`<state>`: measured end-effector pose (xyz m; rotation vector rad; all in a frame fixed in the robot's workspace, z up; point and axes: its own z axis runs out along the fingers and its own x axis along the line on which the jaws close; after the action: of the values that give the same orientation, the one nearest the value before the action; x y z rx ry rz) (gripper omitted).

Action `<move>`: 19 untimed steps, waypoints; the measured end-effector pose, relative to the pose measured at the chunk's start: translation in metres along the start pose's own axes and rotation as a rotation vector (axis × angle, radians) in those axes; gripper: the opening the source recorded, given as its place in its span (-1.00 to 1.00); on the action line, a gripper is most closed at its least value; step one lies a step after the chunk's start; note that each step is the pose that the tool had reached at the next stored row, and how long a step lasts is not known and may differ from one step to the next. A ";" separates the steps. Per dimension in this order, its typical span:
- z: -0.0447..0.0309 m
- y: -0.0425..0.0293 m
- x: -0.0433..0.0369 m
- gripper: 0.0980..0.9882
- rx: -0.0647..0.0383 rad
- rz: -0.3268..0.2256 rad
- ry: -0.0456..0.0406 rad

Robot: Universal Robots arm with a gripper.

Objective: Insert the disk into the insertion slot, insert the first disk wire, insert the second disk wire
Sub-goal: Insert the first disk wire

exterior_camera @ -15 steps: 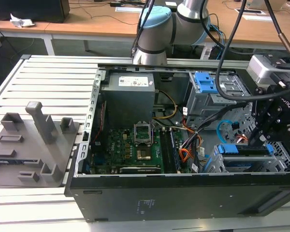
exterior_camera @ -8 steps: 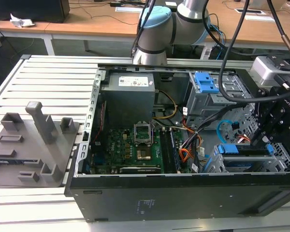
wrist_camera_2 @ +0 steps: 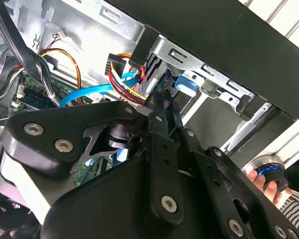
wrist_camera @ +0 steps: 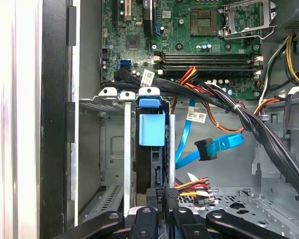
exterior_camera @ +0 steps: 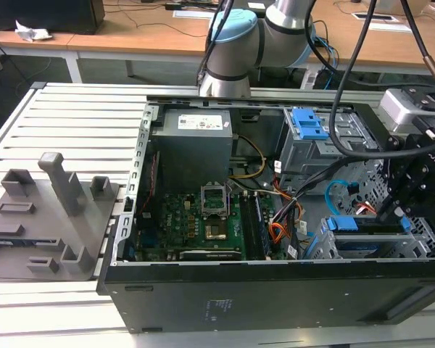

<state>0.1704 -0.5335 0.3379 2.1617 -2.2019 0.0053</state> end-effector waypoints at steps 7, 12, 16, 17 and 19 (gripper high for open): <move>0.0026 -0.0009 -0.0002 -0.81 0.000 0.000 -0.0002; 0.0015 -0.0009 -0.0001 -0.64 0.000 0.000 -0.0002; -0.0158 -0.0003 0.0006 -0.64 0.000 0.000 -0.0002; -0.0226 0.0000 0.0009 -0.64 0.000 0.000 -0.0002; -0.0354 0.0005 0.0006 -0.64 0.000 0.000 0.0002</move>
<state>0.1712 -0.5326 0.3733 2.1614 -2.2019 0.0055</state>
